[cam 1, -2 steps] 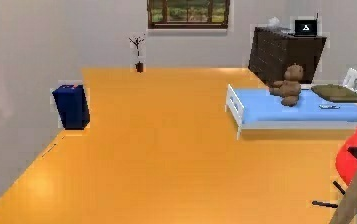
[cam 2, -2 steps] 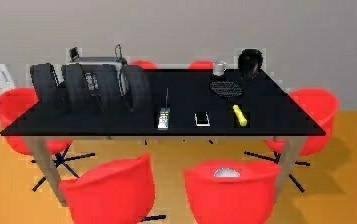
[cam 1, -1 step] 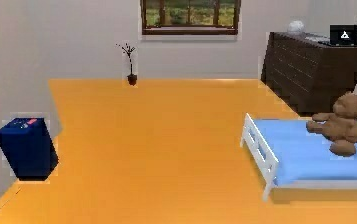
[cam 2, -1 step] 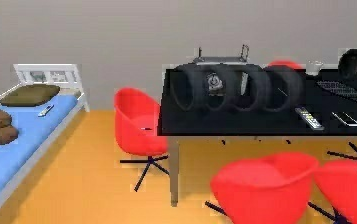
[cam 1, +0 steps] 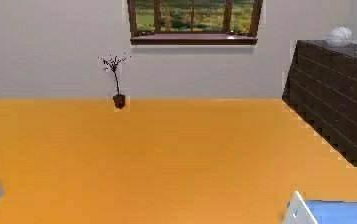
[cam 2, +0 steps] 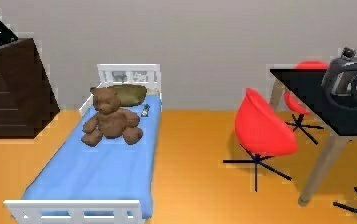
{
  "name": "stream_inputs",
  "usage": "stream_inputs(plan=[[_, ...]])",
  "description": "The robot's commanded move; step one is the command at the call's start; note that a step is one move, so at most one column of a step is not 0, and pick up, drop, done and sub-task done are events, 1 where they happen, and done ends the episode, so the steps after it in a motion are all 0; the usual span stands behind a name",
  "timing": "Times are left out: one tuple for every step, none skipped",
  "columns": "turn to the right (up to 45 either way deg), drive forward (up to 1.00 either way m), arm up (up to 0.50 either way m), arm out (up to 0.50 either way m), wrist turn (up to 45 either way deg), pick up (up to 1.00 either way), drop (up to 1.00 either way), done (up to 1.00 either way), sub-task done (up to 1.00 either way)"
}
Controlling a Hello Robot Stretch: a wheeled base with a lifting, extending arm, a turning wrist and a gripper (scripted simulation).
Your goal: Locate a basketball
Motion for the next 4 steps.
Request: stream_inputs(plan=[[0.0,1.0,0.0,0.0,0.0,0.0,0.0,0.0,0.0],[15.0,0.0,0.0,0.0,0.0,0.0,0.0,0.0,0.0],[0.0,0.05,0.0,0.0,0.0,0.0,0.0,0.0,0.0],[45.0,0.0,0.0,0.0,0.0,0.0,0.0,0.0,0.0]])
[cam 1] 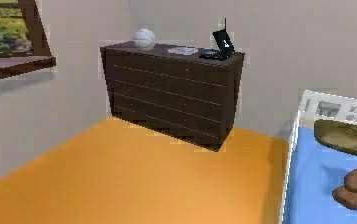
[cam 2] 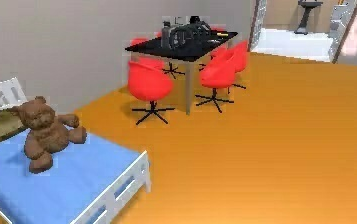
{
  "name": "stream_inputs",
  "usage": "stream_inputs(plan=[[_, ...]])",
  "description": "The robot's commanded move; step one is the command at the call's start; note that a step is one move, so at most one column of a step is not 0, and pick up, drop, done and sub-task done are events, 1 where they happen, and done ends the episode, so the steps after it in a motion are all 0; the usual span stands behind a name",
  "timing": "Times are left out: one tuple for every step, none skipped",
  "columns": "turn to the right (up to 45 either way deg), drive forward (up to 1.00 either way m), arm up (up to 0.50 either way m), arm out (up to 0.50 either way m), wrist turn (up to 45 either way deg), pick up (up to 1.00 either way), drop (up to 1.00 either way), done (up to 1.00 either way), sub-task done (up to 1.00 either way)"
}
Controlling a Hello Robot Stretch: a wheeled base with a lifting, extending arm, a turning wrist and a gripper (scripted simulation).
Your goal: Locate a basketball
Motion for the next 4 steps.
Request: stream_inputs(plan=[[0.0,1.0,0.0,0.0,0.0,0.0,0.0,0.0,0.0],[0.0,0.3,0.0,0.0,0.0,0.0,0.0,0.0,0.0],[-15.0,0.0,0.0,0.0,0.0,0.0,0.0,0.0,0.0],[0.0,0.0,0.0,0.0,0.0,0.0,0.0,1.0,0.0]])
